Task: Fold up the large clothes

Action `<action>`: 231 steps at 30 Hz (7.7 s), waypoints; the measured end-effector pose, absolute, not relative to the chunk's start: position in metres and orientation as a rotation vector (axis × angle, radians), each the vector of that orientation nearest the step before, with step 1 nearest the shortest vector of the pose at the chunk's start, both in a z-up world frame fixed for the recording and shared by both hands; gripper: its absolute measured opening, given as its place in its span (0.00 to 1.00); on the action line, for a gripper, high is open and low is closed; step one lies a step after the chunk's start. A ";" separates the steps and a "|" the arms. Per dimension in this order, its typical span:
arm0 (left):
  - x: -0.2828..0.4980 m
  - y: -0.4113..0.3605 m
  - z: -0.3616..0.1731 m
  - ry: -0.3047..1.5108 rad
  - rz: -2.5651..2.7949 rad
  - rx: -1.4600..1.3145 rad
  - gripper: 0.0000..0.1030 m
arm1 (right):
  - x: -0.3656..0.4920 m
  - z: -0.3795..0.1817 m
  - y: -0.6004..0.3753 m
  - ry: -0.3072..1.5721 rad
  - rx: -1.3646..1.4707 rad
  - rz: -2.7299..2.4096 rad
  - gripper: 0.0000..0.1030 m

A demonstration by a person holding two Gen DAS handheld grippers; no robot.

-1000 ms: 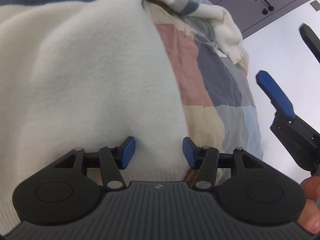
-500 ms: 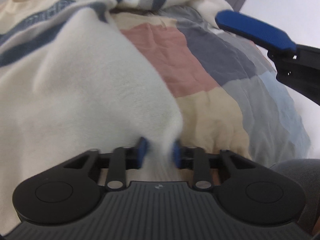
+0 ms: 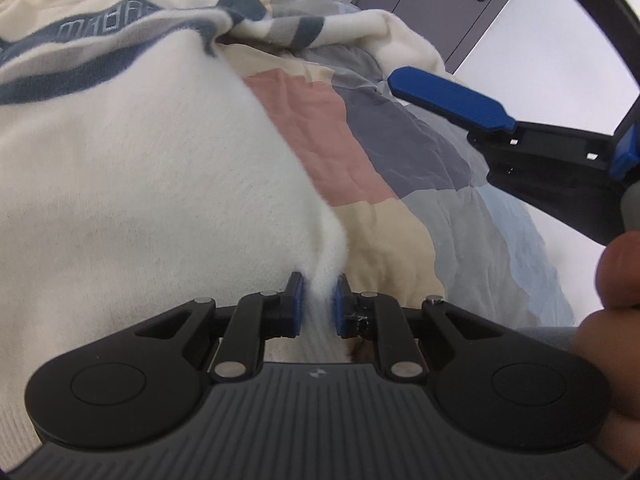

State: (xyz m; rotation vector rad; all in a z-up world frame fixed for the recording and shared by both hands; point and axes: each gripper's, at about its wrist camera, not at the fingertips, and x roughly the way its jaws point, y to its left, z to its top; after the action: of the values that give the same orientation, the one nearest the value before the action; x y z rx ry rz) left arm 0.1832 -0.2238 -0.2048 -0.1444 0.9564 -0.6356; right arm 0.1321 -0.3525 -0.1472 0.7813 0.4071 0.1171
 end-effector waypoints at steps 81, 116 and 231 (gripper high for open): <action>0.269 0.027 -0.215 0.800 -0.181 -0.538 0.51 | 0.324 -0.255 -0.621 0.200 0.922 -0.399 0.72; 0.266 0.032 -0.207 0.873 -0.198 -0.417 0.50 | 0.299 0.018 -0.542 0.075 0.308 -0.346 0.10; 0.239 0.363 -0.239 0.383 0.487 -1.335 0.60 | 0.275 -0.208 -0.188 0.713 0.085 0.318 0.46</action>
State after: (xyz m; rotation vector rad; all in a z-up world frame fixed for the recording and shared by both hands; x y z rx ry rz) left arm 0.2391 0.3625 -0.2391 -1.3352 0.3833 0.4874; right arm 0.2749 -0.1876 -0.2076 0.0846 0.7128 0.3181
